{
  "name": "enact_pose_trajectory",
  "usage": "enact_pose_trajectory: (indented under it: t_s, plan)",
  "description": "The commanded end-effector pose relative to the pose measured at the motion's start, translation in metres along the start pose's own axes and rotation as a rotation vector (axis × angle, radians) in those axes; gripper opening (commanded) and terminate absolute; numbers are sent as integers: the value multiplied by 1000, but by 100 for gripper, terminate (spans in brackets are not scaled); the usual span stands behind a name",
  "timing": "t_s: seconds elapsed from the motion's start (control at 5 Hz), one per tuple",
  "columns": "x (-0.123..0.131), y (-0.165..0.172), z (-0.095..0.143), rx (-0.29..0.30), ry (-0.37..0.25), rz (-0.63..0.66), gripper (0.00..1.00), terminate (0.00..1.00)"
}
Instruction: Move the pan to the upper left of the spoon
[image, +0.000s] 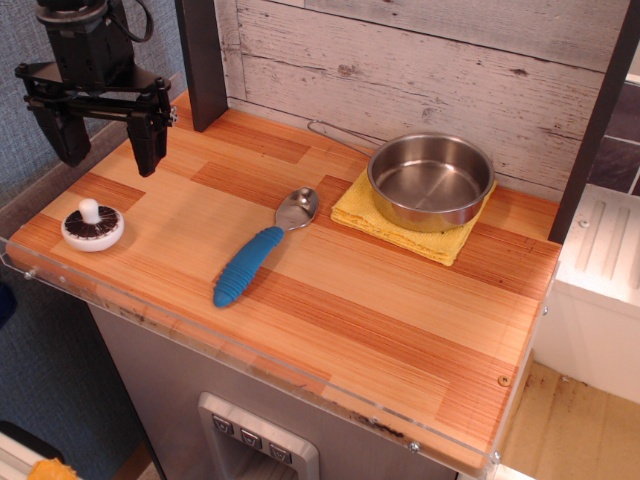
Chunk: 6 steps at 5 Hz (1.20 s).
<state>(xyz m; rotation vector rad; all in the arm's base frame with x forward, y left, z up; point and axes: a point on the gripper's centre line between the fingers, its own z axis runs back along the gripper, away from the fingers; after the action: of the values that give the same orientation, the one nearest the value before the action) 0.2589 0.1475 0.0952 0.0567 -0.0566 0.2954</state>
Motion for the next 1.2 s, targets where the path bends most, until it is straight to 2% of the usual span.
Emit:
enact_pose_trajectory:
  t_s: [0.0,0.2,0.4,0.6,0.8,1.0]
  plan:
    - [0,0,0,0,0,0,100,0]
    - [12,-29,6,-130,-119,-156,100,0]
    - [21,-62,24,-182,-188,-287,100,0]
    - [27,-117,40,-228,-239,-486,100,0]
    - [33,-169,37,-204,-208,-604,100,0]
    - [38,-212,35,-176,-200,-641,100,0]
